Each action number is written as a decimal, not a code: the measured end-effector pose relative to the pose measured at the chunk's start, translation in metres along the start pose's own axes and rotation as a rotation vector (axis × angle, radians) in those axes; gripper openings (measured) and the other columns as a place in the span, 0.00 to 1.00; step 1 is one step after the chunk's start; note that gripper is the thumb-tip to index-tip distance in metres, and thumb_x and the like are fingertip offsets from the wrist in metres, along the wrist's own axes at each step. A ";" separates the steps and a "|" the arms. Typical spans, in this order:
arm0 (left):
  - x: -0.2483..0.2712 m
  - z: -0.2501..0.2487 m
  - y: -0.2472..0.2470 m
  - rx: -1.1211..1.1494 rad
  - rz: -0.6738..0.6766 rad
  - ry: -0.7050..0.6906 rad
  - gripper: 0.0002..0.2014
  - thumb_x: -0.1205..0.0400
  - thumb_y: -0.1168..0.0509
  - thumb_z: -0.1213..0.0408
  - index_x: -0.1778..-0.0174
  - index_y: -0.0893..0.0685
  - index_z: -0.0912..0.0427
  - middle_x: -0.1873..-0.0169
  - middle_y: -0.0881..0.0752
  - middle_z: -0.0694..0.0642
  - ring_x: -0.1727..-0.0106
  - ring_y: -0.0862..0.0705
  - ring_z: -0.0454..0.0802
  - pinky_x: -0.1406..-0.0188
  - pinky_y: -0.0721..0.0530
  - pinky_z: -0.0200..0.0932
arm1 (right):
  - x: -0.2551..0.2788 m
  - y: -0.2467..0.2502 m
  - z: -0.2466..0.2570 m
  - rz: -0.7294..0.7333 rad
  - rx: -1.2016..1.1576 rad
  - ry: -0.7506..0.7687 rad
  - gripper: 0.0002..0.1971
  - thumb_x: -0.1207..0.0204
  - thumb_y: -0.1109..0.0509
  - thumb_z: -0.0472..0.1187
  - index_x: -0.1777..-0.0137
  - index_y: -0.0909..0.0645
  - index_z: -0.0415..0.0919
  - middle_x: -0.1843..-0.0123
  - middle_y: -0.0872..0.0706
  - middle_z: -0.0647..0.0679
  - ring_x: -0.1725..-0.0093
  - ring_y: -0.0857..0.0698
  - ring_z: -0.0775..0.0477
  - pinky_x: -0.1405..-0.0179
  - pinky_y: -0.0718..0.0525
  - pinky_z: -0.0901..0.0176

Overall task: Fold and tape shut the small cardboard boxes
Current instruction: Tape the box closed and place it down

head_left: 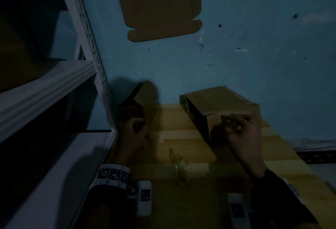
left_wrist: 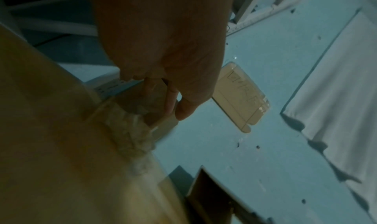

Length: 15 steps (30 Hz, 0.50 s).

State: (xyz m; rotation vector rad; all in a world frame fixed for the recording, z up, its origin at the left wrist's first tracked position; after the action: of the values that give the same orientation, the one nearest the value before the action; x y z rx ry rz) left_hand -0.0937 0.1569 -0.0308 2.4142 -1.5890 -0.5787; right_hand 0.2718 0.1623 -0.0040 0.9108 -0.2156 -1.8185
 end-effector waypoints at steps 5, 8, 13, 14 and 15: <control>0.004 0.015 -0.010 -0.302 0.143 0.060 0.23 0.15 0.33 0.57 0.23 0.25 0.54 0.26 0.24 0.59 0.30 0.23 0.59 0.33 0.22 0.52 | 0.005 0.019 0.017 -0.111 -0.178 0.011 0.11 0.19 0.29 0.34 0.53 0.16 0.54 0.46 0.17 0.49 0.40 0.19 0.45 0.47 0.21 0.52; 0.015 0.025 -0.025 -0.421 0.335 0.107 0.25 0.12 0.38 0.58 0.18 0.33 0.55 0.22 0.28 0.60 0.23 0.28 0.59 0.27 0.29 0.49 | 0.005 0.014 0.011 -0.087 -0.196 -0.014 0.06 0.17 0.29 0.38 0.50 0.11 0.48 0.47 0.12 0.49 0.43 0.15 0.45 0.47 0.15 0.48; 0.015 0.025 -0.015 -0.450 0.304 0.091 0.14 0.21 0.27 0.55 0.43 0.21 0.52 0.48 0.16 0.49 0.45 0.18 0.51 0.42 0.18 0.49 | 0.006 0.013 0.009 -0.092 -0.250 -0.069 0.05 0.17 0.28 0.36 0.52 0.14 0.46 0.56 0.18 0.65 0.48 0.15 0.48 0.57 0.23 0.62; 0.016 0.021 -0.013 -0.434 0.301 0.089 0.14 0.21 0.26 0.55 0.44 0.21 0.51 0.51 0.18 0.47 0.47 0.18 0.51 0.43 0.17 0.50 | 0.006 0.013 0.009 -0.090 -0.259 -0.074 0.06 0.17 0.28 0.36 0.53 0.14 0.48 0.56 0.17 0.64 0.48 0.14 0.48 0.54 0.21 0.59; 0.015 0.022 -0.013 -0.414 0.308 0.101 0.16 0.21 0.26 0.54 0.42 0.22 0.51 0.50 0.18 0.47 0.46 0.18 0.51 0.43 0.16 0.51 | 0.006 0.012 0.008 -0.085 -0.264 -0.082 0.08 0.17 0.27 0.36 0.54 0.15 0.50 0.55 0.17 0.62 0.48 0.14 0.48 0.51 0.20 0.54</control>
State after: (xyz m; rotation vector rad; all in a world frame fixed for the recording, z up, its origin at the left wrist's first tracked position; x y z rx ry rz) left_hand -0.0869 0.1498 -0.0586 1.8307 -1.5720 -0.6398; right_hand 0.2736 0.1497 0.0052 0.6699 0.0133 -1.9106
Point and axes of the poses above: each hand's wrist, its own x-axis away from the middle knuckle, its own y-axis out of the back of the hand, z = x × y, the point moved 10 cm from there along -x, towards the middle knuckle
